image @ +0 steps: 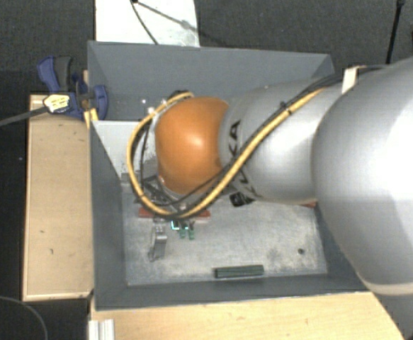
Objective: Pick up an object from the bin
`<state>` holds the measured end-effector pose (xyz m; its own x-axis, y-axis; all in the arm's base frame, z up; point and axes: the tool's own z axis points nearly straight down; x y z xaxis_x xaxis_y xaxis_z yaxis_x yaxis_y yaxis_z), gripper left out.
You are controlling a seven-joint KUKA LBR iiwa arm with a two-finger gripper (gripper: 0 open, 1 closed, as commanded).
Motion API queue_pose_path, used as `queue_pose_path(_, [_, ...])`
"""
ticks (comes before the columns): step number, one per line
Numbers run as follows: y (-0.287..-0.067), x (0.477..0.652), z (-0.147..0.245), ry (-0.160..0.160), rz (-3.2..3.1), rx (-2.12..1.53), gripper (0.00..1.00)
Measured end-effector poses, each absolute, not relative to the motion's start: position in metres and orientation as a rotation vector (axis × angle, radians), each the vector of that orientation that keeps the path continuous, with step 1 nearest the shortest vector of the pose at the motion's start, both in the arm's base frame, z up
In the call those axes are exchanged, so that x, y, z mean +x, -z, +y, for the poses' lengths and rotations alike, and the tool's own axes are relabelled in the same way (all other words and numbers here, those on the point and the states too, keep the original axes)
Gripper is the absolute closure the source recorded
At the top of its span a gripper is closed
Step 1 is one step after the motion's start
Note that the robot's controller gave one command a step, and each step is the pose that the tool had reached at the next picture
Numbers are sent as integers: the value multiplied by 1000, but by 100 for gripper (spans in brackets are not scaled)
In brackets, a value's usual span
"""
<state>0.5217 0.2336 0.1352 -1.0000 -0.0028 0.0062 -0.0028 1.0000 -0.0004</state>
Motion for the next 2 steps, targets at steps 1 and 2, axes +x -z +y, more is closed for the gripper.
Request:
queue_pose_path(1, [-66, 556, 171, -7, -3137, 106, 0])
queue_pose_path(2, [-67, 556, 171, -1, -3138, 99, 0])
